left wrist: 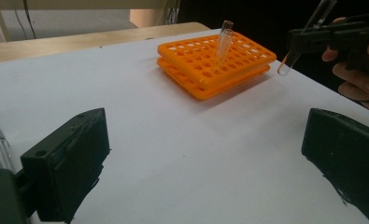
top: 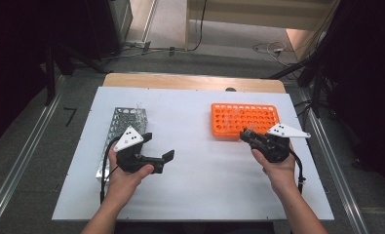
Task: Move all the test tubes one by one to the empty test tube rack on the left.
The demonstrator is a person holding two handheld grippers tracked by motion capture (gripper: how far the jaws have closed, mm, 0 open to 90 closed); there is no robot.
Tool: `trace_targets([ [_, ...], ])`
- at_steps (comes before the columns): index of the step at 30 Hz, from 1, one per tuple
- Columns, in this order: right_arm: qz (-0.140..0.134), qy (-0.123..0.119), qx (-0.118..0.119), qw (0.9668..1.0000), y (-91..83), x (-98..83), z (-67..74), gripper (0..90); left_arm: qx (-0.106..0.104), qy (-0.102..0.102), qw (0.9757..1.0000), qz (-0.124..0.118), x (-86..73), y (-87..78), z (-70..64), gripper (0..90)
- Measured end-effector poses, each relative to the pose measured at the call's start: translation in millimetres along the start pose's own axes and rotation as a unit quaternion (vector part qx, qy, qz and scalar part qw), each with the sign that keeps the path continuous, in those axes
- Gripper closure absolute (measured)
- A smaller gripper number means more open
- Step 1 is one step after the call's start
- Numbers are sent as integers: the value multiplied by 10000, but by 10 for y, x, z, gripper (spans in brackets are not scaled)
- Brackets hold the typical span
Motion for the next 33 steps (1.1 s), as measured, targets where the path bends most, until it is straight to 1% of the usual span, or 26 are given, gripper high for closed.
trace_targets([
  [4, 64, -67, 145, 9999, -4, -51, 141, 740, -29, 35, 10000, -10, 5, -3, -24, 3],
  [5, 75, -96, 214, 9997, 3, -62, 184, 740, -34, 48, 10000, -8, 5, -2, -31, 3],
  [10, 180, -241, 388, 9988, 46, -136, 371, 740, -82, 65, 9999, -12, 11, 7, -76, 3],
  [14, 289, -222, 554, 9978, 72, -197, 492, 740, -135, 106, 9999, -15, 24, 21, -124, 3],
  [16, 308, -277, 607, 9973, 82, -214, 552, 740, -163, 104, 9998, -24, 32, 29, -146, 3],
  [21, 381, -379, 703, 9961, 121, -268, 665, 740, -233, 136, 9996, -28, 44, 55, -198, 3],
  [23, 428, -377, 738, 9956, 136, -296, 701, 740, -252, 139, 9996, -41, 52, 67, -219, 3],
  [33, 591, -515, 942, 9925, 201, -398, 904, 740, -408, 166, 9990, -98, 99, 124, -329, 14],
])
Point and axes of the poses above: each handheld gripper's, and its own axes: y roughly forward along the jaws, x roughly out of its top, z roughly to its left, the point moved 9 cm from there along y, roughly forward along the jaws, and after that the axes turned 15 degrees about y, right-handed, at the moved point
